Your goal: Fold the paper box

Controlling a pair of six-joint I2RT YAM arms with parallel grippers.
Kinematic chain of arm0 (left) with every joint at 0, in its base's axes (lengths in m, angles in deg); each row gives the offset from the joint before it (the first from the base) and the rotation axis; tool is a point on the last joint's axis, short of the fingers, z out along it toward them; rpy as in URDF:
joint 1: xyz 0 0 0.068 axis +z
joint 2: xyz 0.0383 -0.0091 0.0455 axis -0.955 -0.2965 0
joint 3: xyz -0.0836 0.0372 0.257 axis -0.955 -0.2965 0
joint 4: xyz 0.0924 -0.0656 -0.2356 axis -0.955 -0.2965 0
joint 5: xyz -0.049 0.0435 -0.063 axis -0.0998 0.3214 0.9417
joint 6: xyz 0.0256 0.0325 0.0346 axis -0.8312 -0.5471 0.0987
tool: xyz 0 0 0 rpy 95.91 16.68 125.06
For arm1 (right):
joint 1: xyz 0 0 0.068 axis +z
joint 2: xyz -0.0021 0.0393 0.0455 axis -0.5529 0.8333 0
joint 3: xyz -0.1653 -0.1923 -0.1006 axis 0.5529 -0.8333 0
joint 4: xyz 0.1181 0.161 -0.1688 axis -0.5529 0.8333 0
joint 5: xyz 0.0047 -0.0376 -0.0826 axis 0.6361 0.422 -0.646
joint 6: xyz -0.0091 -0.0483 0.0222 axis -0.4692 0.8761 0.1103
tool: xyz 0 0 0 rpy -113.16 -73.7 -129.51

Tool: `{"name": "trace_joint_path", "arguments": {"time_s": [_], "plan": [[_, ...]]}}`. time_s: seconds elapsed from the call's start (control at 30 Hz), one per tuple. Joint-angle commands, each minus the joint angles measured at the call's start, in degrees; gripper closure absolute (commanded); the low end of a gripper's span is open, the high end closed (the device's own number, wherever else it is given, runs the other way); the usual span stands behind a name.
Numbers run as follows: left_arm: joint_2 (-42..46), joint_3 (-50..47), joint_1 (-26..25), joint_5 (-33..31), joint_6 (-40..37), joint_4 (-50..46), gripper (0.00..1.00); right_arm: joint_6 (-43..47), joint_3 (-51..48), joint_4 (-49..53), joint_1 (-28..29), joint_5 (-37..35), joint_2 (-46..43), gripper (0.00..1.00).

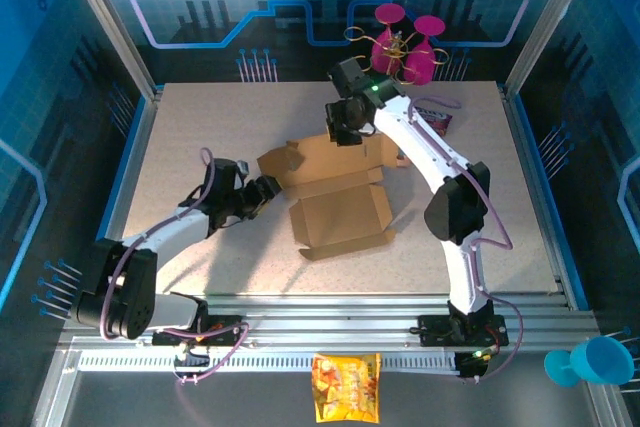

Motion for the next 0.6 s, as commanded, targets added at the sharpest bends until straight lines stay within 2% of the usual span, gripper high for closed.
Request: {"name": "trace_joint_path", "arguments": {"time_s": [0.0,0.13,0.33,0.57], "plan": [[0.62,0.93,-2.81,-2.97,-3.63,2.65,0.33,-1.93,1.80,4.99,-0.57,-1.37,-2.20,1.00],[-1.05,0.59,-4.88,-4.47,-3.93,5.07,0.28,-2.42,2.86,6.02,-0.53,-1.18,-2.94,1.00],[-7.14,2.01,-5.57,-7.14,-6.07,9.97,0.28,-2.24,4.69,8.09,-0.93,-1.03,-3.57,1.00],[-9.73,2.40,-7.84,-11.02,-9.60,14.20,0.29,-2.55,5.27,8.45,-1.25,-0.14,-3.56,1.00]]}}
